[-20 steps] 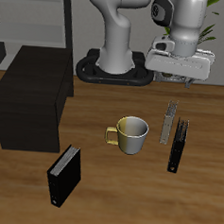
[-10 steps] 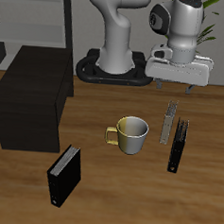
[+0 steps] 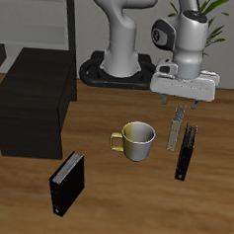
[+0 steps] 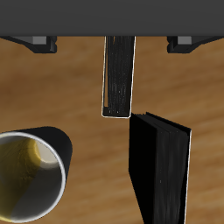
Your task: Place the yellow book upright on top of the shelf
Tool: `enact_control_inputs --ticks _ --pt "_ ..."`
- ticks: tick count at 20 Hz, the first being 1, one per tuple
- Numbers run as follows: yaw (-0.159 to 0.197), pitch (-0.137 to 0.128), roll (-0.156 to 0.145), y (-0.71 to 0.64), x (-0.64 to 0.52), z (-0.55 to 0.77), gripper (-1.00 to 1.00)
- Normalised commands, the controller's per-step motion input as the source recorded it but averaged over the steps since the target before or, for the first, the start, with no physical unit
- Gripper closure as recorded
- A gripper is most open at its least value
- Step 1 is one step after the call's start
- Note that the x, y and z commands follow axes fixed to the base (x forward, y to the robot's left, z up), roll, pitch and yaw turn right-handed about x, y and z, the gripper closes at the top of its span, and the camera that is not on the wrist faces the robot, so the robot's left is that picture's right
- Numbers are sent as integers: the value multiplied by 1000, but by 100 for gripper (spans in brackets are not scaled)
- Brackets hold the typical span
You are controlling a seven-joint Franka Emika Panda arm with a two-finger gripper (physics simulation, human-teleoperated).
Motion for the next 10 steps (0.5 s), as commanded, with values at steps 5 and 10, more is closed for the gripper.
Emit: enact_control_inputs --ticks 5,10 --pt "10 11 1 39 46 -195 -100" --pt "-26 46 -14 -58 84 -220 -100"
